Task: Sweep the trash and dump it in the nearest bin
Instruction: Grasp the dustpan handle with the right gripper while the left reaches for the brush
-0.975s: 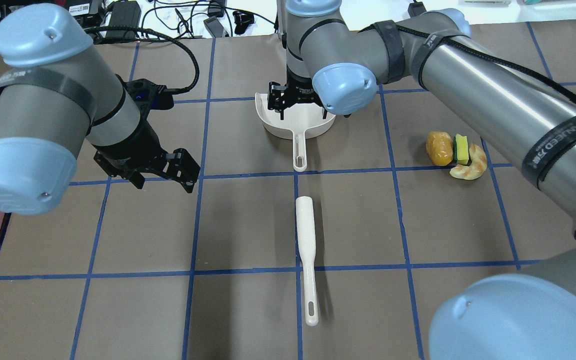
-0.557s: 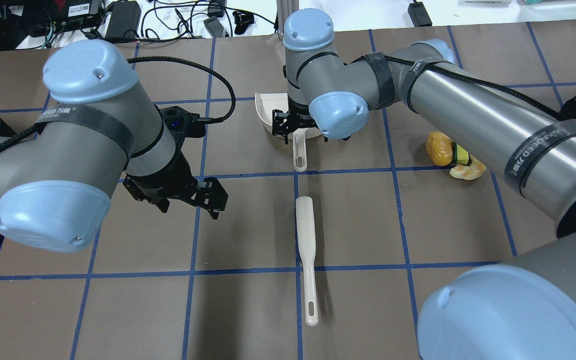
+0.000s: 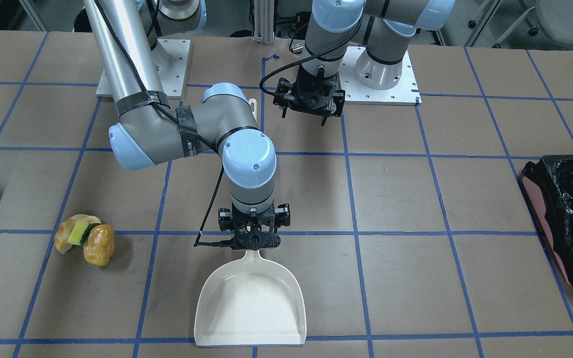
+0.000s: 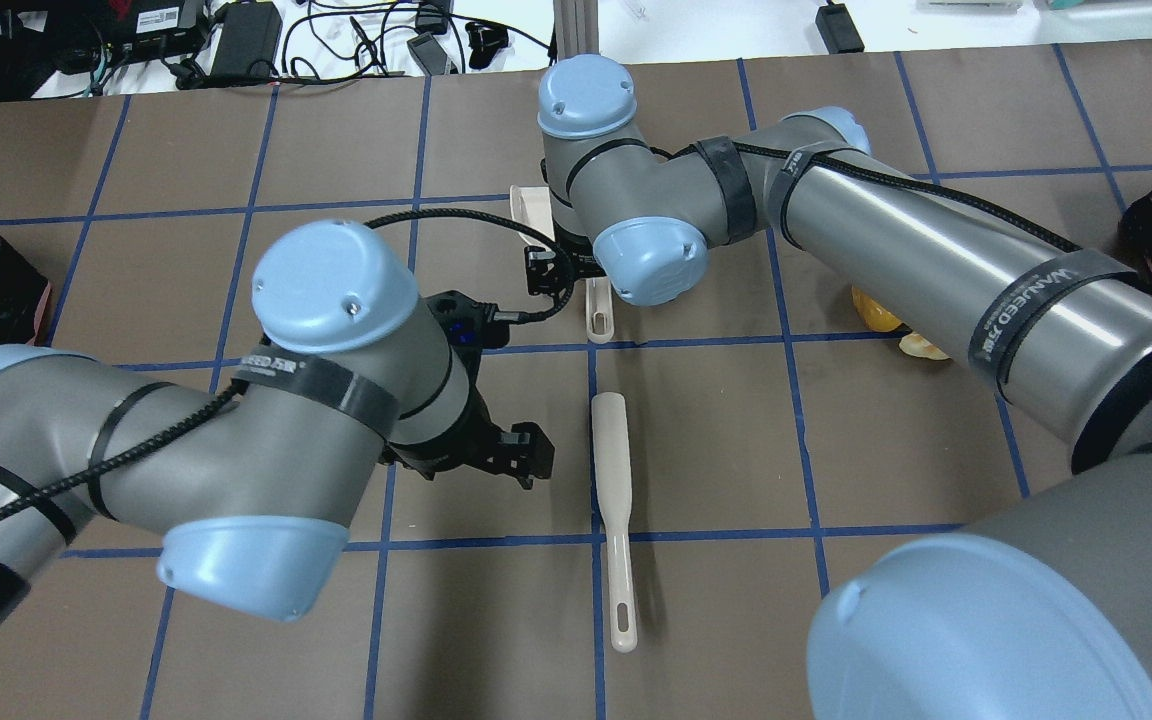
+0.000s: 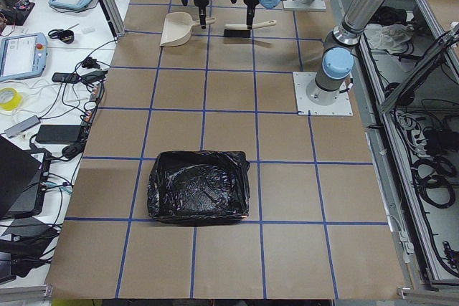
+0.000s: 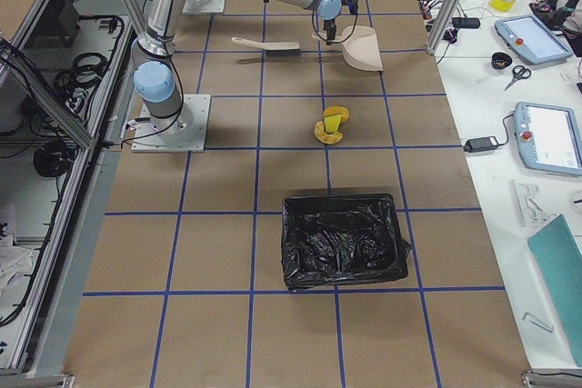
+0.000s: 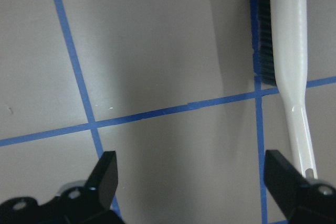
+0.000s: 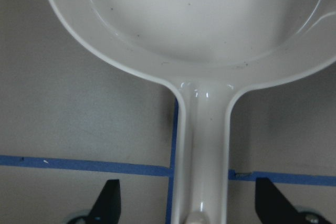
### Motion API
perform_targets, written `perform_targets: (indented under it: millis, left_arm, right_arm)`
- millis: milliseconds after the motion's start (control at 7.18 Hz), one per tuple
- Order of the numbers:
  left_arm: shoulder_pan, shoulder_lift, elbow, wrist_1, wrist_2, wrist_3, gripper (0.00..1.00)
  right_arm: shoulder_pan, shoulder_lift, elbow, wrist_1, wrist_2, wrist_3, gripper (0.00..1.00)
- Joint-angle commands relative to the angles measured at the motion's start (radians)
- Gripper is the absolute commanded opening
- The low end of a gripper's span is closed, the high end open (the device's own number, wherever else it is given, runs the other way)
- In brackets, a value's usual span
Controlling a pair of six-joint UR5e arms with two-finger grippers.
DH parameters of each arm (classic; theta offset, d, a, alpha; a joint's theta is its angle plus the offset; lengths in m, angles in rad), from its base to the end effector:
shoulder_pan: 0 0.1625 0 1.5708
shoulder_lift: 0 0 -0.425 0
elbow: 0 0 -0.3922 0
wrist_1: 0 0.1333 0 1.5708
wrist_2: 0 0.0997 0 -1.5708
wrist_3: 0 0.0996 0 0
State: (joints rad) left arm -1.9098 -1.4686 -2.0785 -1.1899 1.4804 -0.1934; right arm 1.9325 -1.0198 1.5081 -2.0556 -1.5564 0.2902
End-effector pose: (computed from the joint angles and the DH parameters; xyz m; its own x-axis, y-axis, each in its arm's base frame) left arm -0.2720 -0.3434 0.3289 -0.9863 0.1418 0.0838 0.1456 0.9885 0.0415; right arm 0.3625 -0.5773 0.2407 -0.9974 -0.0714 -0.0128 -0.0715 0.9974 0.0075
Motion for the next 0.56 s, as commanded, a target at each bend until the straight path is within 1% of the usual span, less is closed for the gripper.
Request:
perform_targets:
  millis: [0, 139, 279, 418]
  left_arm:
    - [-0.078, -0.019, -0.028, 0.044, -0.008, -0.127, 1.00]
    - [-0.095, -0.033, -0.029, 0.070, -0.008, -0.148, 0.98]
    - [-0.122, -0.048, -0.035, 0.099, -0.003, -0.182, 0.98]
    - [-0.141, -0.070, -0.044, 0.142, -0.009, -0.234, 0.97]
  right_arm:
    - [-0.009, -0.005, 0.021, 0.008, -0.001, -0.002, 0.85]
    - [-0.009, -0.008, 0.024, 0.008, -0.001, -0.002, 0.81]
    - [-0.009, -0.008, 0.023, 0.006, 0.001, 0.004, 0.71]
    - [-0.009, -0.009, 0.023, 0.006, 0.001, 0.015, 0.70]
